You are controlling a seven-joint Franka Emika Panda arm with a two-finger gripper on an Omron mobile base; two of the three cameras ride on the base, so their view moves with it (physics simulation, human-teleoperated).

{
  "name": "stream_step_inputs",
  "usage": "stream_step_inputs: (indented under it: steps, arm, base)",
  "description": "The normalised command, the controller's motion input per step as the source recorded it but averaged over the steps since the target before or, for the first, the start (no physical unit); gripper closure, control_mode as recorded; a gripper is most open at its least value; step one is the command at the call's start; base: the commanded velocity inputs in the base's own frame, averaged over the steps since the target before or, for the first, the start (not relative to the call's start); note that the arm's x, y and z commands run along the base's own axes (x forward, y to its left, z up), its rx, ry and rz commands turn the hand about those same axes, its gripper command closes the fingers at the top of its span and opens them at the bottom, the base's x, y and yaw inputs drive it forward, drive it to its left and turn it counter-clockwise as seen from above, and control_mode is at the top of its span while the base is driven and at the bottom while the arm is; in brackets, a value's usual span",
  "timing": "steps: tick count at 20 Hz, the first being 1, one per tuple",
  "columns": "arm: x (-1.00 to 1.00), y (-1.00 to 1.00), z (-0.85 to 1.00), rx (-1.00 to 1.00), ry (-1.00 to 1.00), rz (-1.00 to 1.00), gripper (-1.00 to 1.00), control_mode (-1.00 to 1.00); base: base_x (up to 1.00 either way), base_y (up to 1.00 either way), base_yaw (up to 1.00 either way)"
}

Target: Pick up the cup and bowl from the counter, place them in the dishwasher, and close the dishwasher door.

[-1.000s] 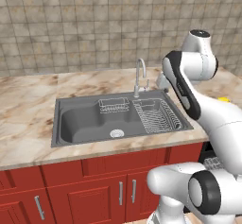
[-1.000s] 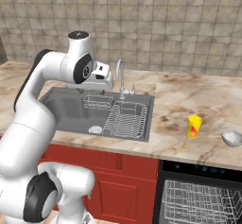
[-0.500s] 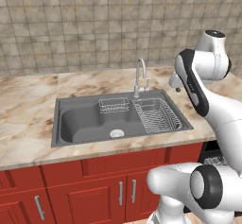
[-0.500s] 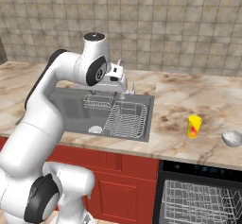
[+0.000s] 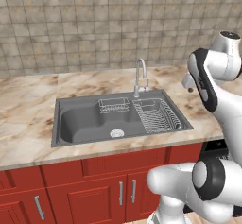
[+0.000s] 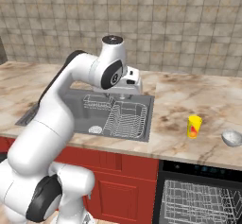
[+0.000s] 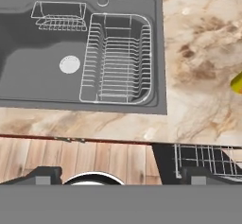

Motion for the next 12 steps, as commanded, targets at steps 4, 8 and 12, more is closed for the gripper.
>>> stream_step_inputs:
  steps: [4,8,12]
  arm:
    - [0.00,-0.49,-0.09,0.00,0.00,0.00,-1.00,-1.00]
    - [0.00,-0.48,-0.16,0.00,0.00,0.00,-1.00,-1.00]
    - [0.05,-0.42,-0.29,0.00,0.00,0.00,-1.00,-1.00]
  base:
    - [0.00,0.00,0.00]
    - [0.00,0.00,0.00]
    - [0.00,0.00,0.00]
